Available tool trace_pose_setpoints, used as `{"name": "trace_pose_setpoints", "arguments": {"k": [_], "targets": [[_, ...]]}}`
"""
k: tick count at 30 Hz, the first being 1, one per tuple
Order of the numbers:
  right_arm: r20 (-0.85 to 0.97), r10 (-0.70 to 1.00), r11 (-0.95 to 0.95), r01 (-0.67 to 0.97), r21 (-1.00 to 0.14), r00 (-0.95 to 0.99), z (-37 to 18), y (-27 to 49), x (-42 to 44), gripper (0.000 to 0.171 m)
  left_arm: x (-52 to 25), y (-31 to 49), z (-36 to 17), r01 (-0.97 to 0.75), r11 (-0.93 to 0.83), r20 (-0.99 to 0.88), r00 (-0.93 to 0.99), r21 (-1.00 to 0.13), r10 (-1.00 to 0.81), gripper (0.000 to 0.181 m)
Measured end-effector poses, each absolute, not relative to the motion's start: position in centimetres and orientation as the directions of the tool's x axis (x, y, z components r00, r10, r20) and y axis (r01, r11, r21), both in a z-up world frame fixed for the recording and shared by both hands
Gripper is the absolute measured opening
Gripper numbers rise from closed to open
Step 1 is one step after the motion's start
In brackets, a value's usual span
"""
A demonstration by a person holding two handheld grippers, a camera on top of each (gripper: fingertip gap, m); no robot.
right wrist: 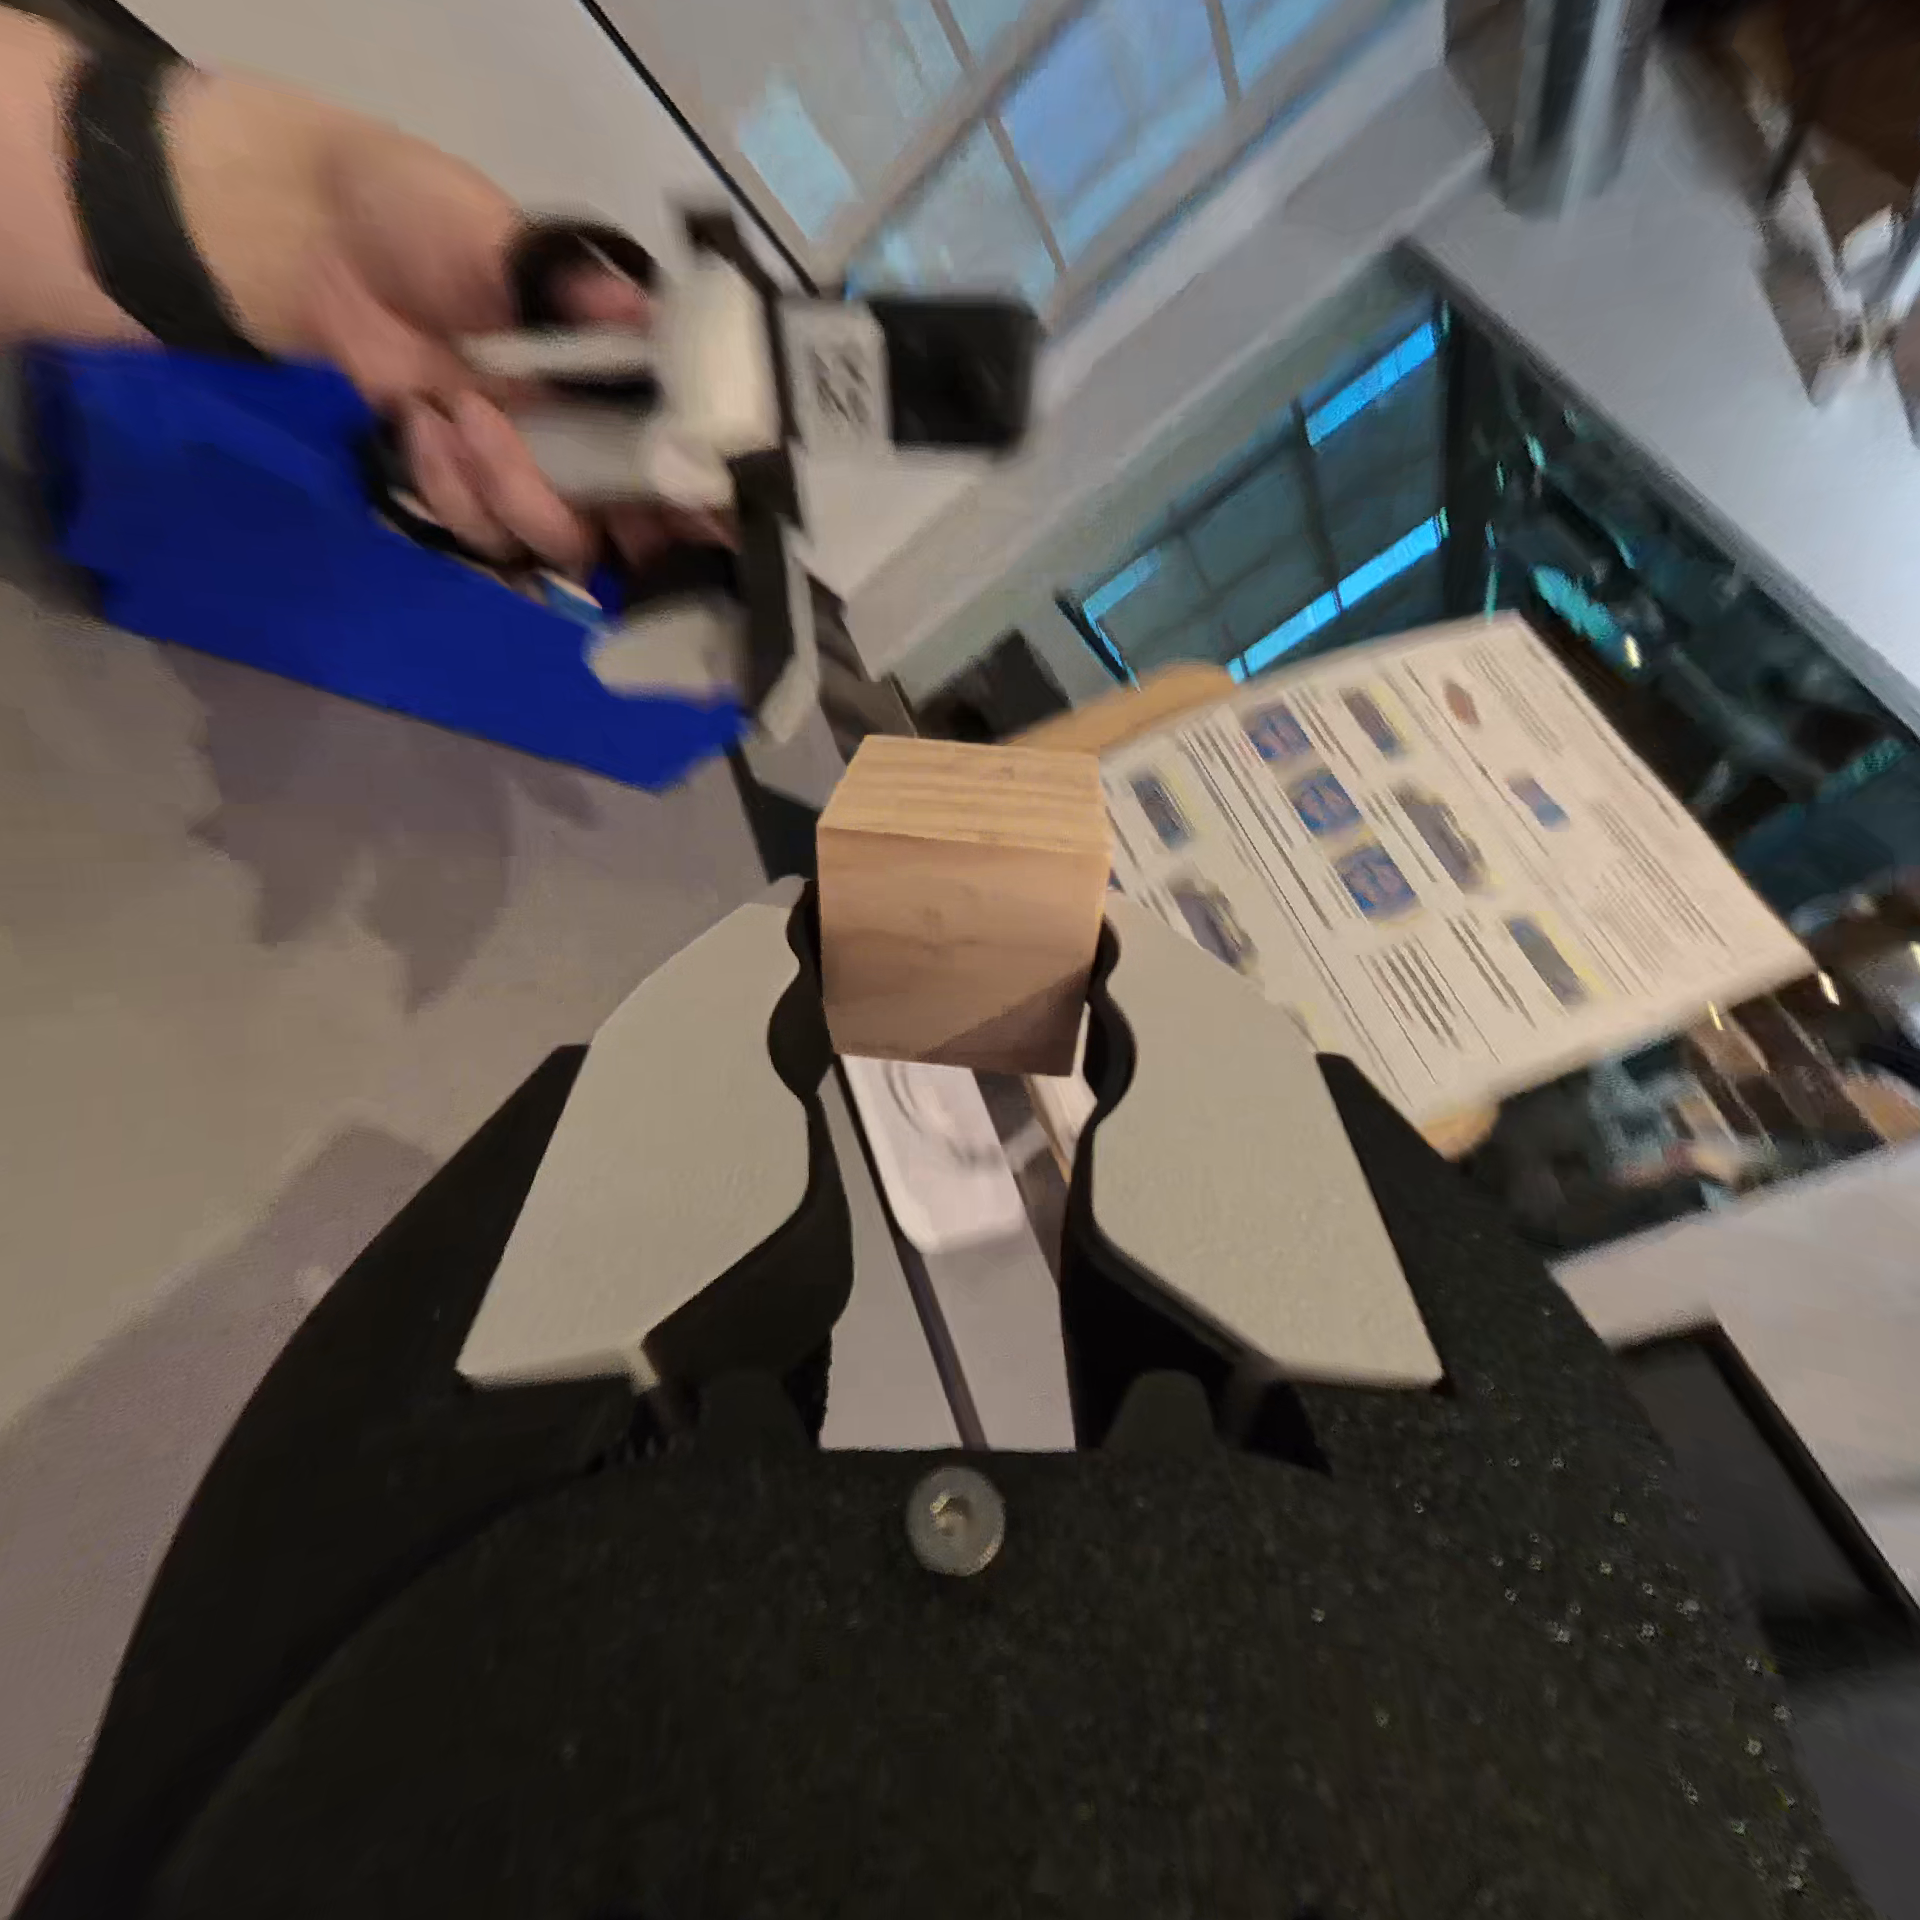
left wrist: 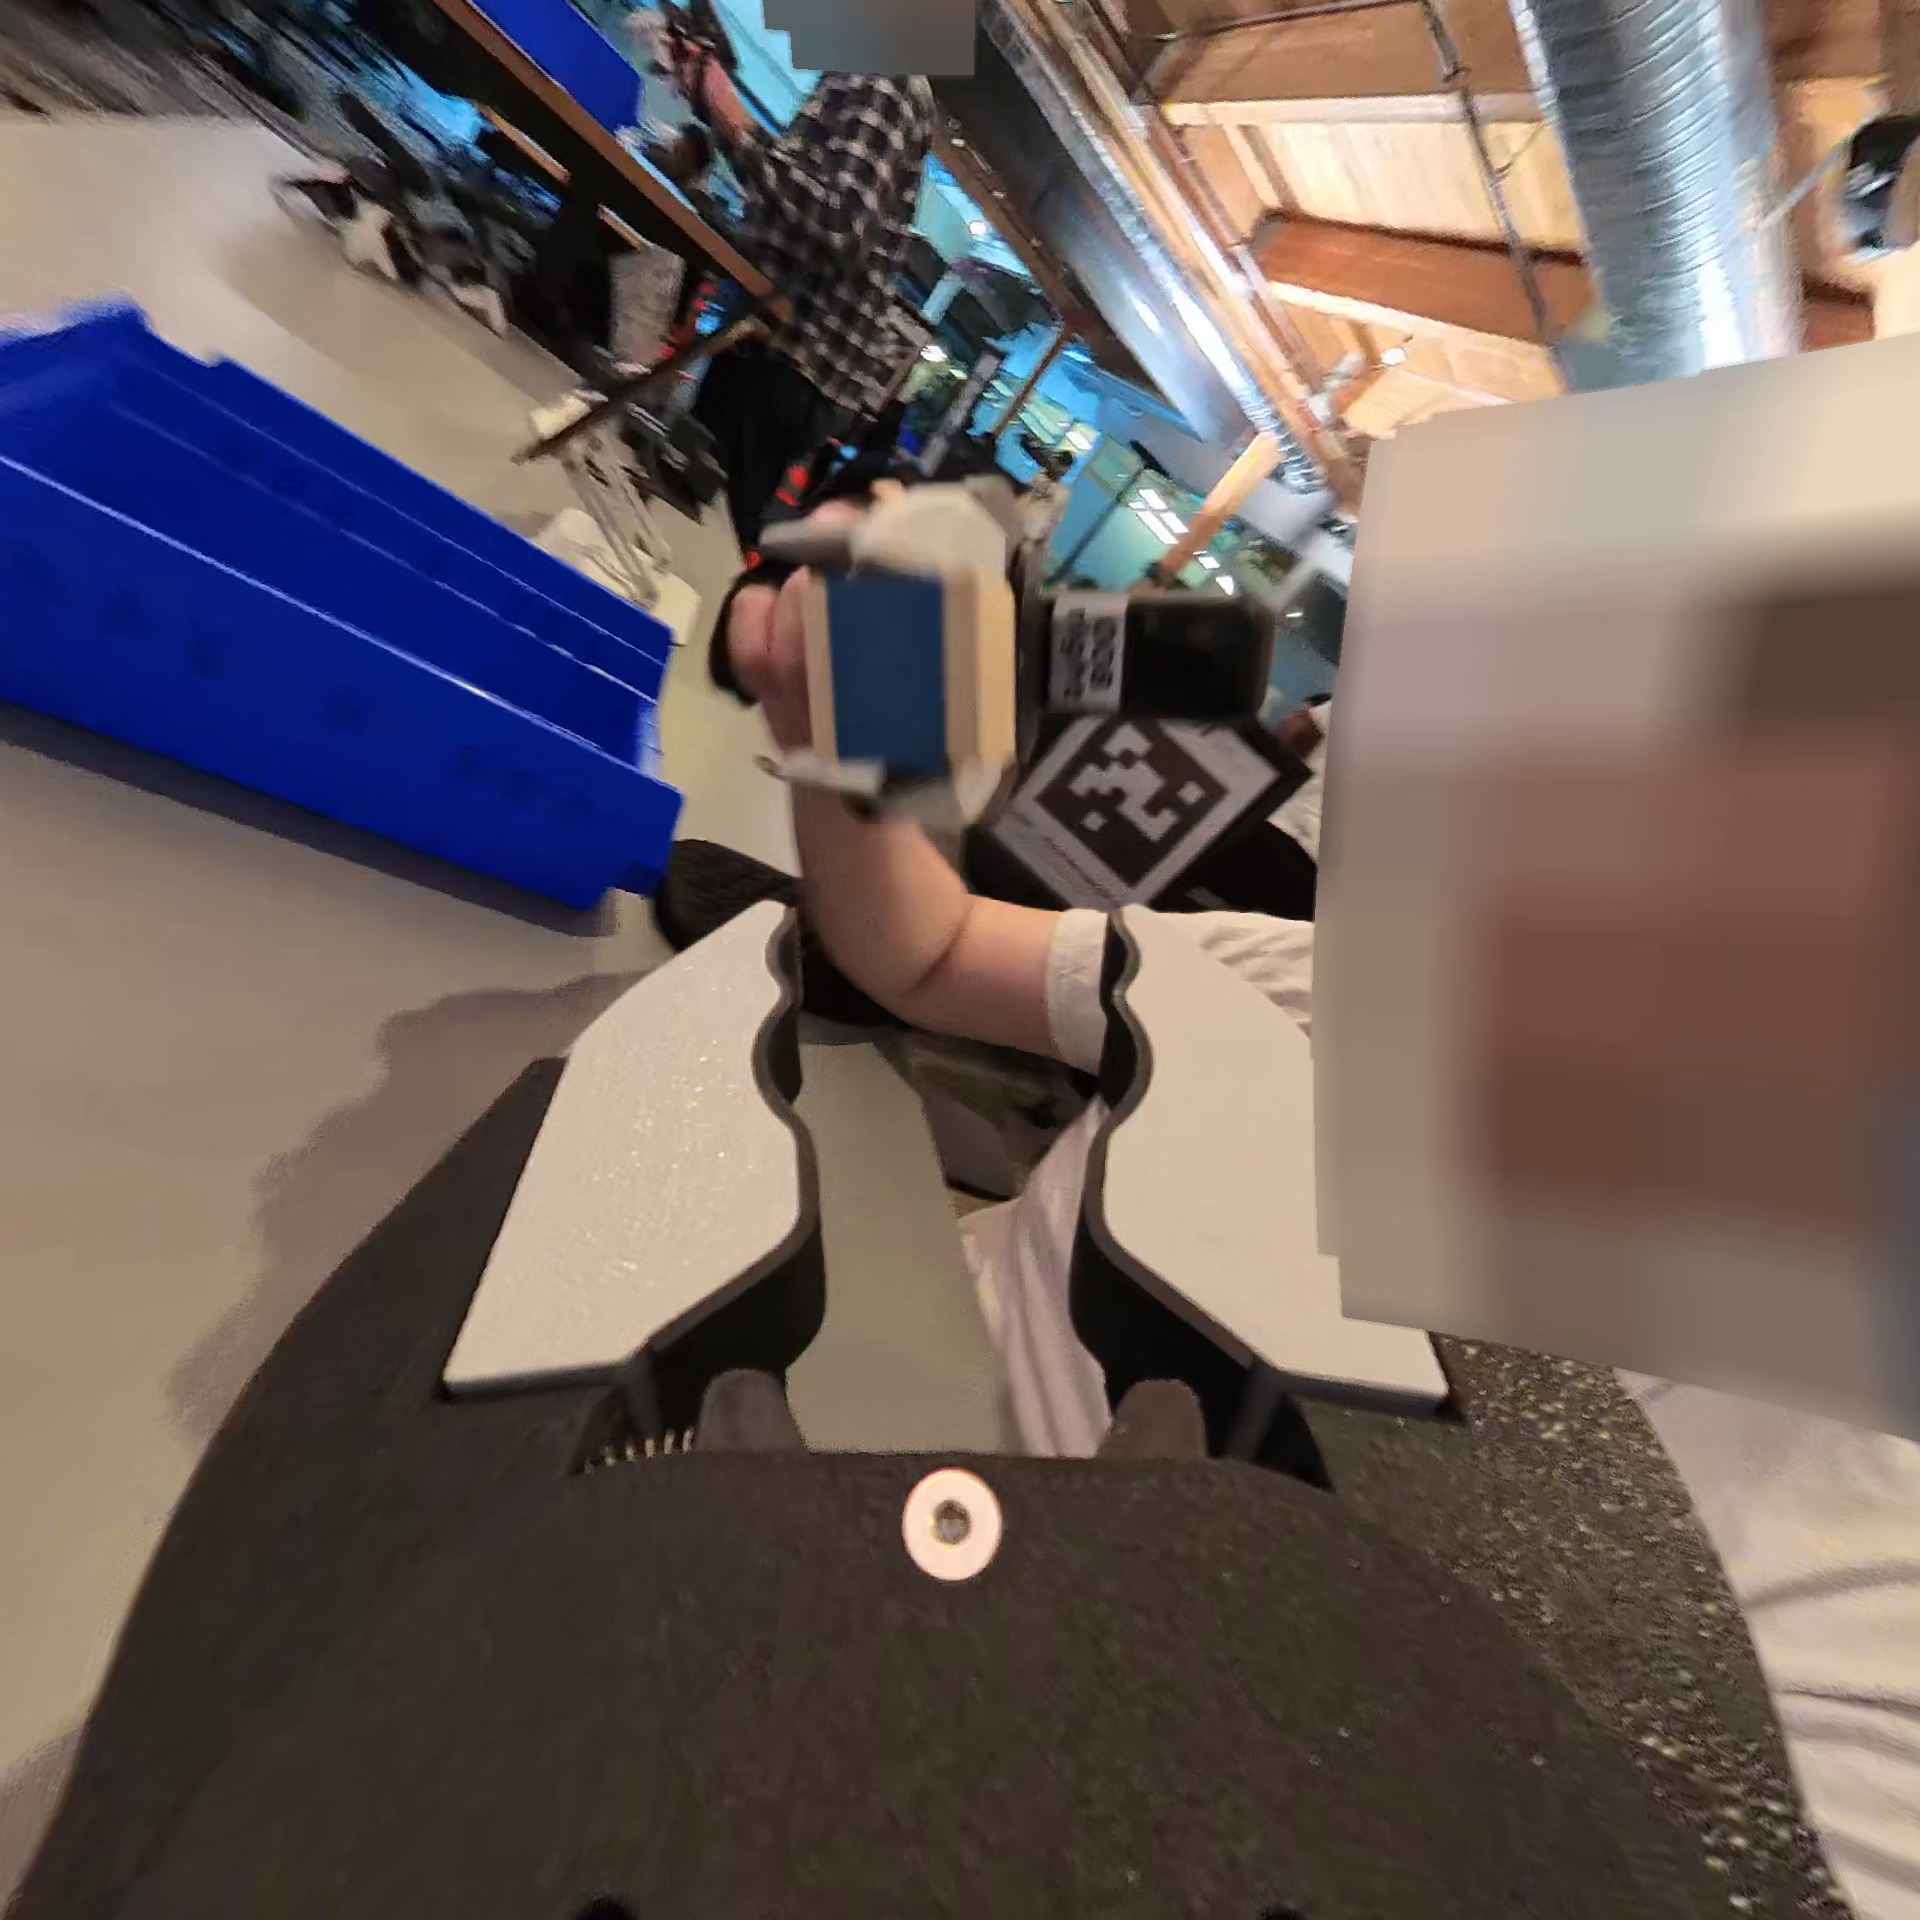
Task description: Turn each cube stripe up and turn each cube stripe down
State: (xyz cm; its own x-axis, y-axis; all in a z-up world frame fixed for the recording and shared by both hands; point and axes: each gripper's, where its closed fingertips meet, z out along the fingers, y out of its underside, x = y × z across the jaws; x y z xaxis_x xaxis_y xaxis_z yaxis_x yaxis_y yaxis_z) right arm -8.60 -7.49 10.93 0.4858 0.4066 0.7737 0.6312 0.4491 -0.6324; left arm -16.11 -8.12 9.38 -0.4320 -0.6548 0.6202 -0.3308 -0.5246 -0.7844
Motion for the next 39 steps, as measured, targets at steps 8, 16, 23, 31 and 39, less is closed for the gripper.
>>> {"name": "trace_pose_setpoints", "arguments": {"k": [8,16,23,31,39], "targets": [[0.387,0.611,-0.368,0.681,-0.633,0.690,1.9,-2.9,16.3,0.046,-19.9,-9.2,12.4,-0.268,-0.343,0.430,-0.427,-0.900,-0.796,0.049],[0.160,0.855,-0.468,0.866,-0.174,0.494,-11.8,-1.5,20.8,0.047,-19.3,-11.1,11.9,-0.308,-0.284,0.403,-0.457,-0.908,-0.793,0.046],[0.100,0.918,-0.366,0.917,-0.155,0.384,-13.9,1.0,19.9,0.047,-18.0,-11.7,9.8,-0.395,-0.260,0.431,-0.441,-0.881,-0.788,0.046],[0.076,0.955,-0.272,0.950,-0.152,0.286,-14.5,1.6,18.2,0.047,-17.2,-11.4,7.9,-0.463,-0.236,0.447,-0.421,-0.854,-0.789,0.045],[0.257,0.924,-0.270,0.960,-0.078,0.281,-10.6,1.1,18.9,0.064,-19.4,-8.1,10.9,-0.319,-0.237,0.341,-0.328,-0.918,-0.881,0.044]]}}
